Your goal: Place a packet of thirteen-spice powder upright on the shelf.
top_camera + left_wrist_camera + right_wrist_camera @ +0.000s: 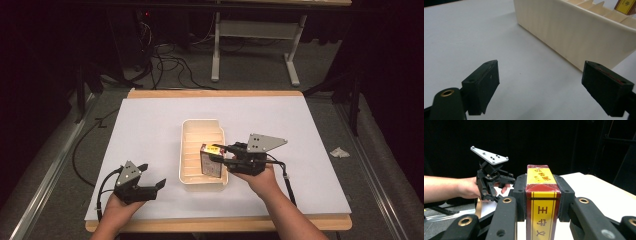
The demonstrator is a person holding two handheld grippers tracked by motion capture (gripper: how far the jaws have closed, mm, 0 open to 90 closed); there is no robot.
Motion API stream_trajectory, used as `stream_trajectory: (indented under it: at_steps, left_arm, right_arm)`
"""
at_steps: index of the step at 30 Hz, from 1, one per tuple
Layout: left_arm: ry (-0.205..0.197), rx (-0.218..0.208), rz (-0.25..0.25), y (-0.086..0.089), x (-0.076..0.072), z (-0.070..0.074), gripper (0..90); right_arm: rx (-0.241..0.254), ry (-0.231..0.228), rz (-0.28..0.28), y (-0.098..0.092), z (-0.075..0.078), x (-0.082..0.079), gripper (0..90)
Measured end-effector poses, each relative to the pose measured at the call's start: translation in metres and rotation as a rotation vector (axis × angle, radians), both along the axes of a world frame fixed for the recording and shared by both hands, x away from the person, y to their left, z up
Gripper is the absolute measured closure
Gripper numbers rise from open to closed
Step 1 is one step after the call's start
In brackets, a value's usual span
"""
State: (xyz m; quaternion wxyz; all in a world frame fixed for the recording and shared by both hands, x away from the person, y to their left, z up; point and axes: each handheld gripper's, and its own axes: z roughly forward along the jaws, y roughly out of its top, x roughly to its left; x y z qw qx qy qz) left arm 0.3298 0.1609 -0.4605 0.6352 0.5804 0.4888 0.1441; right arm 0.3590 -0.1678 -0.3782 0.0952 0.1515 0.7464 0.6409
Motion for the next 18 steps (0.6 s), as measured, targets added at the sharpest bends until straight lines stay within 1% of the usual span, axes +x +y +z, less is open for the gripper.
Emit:
stream_trajectory:
  at_steps: [6,12,16,18]
  left_arm:
    - [0.002,0.000,0.000,0.0001,0.0000,-0.0001,15.3]
    - [0.001,0.001,-0.001,0.0002,-0.0002,0.0000,15.3]
    - [0.000,0.001,-0.001,0.0001,-0.0003,0.0000,15.3]
    - [0.000,0.001,-0.001,0.0001,-0.0004,0.0000,15.4]
  right_arm:
    - [0.005,-0.009,0.022,0.0038,0.0002,-0.0016,68.3]
    - [0.004,-0.004,0.041,0.0064,-0.0007,-0.0031,68.3]
    - [0.012,-0.017,0.072,0.0078,-0.0019,-0.0033,68.2]
    - [0.010,-0.017,0.075,0.0081,-0.0023,-0.0034,68.2]
